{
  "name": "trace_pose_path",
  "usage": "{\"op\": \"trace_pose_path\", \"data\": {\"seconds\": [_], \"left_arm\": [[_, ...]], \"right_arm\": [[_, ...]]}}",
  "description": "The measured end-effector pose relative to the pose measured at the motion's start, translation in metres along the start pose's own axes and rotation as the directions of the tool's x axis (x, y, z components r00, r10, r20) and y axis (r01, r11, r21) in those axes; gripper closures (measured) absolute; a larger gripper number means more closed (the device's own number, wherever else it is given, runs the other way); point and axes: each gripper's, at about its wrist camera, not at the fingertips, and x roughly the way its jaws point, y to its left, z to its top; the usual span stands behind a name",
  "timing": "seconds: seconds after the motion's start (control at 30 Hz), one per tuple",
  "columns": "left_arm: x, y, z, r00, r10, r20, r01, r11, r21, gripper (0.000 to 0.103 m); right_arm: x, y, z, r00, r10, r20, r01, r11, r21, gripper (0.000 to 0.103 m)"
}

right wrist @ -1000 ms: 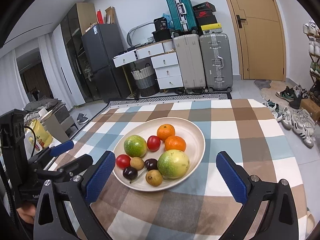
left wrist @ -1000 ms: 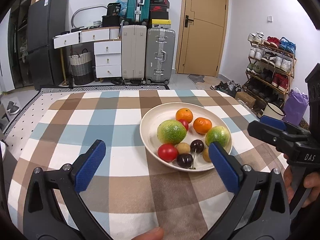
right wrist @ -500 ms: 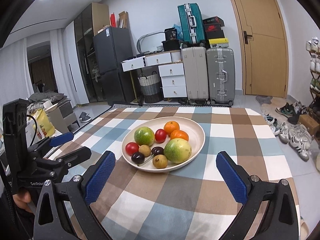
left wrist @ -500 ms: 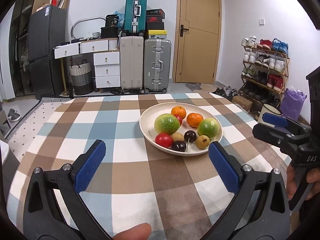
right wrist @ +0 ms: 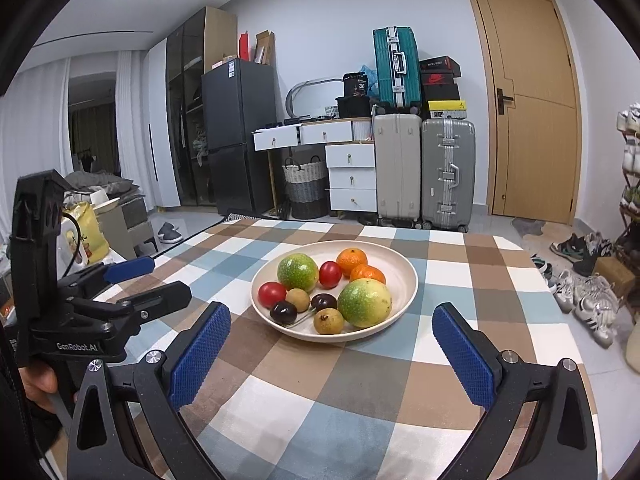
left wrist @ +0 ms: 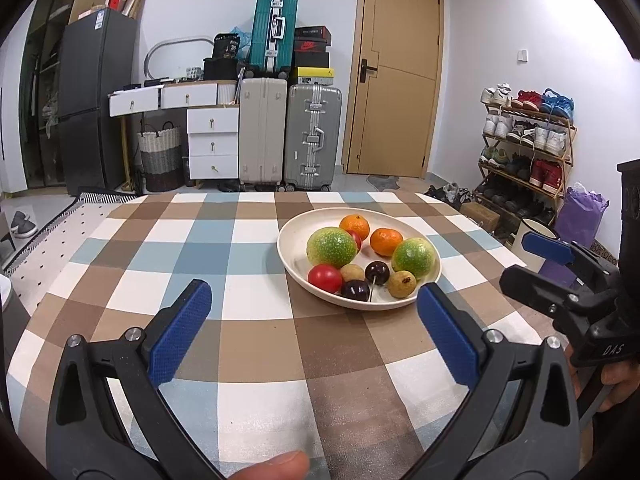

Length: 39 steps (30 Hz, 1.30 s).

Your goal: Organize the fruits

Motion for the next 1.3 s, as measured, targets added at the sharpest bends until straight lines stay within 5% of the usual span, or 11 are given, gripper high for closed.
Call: {"op": "trace_pose_path", "data": {"seconds": [1.3], "left_arm": [[-0.0045,-0.0001,-0.0007,1.000,-0.004,0.010,0.004,1.000,0.003,0.000]], "right_arm": [[-0.0015,-0.0031,-0.0018,1.000,0.002,0.016,-0.002,1.000,0.001,0.000]]}}
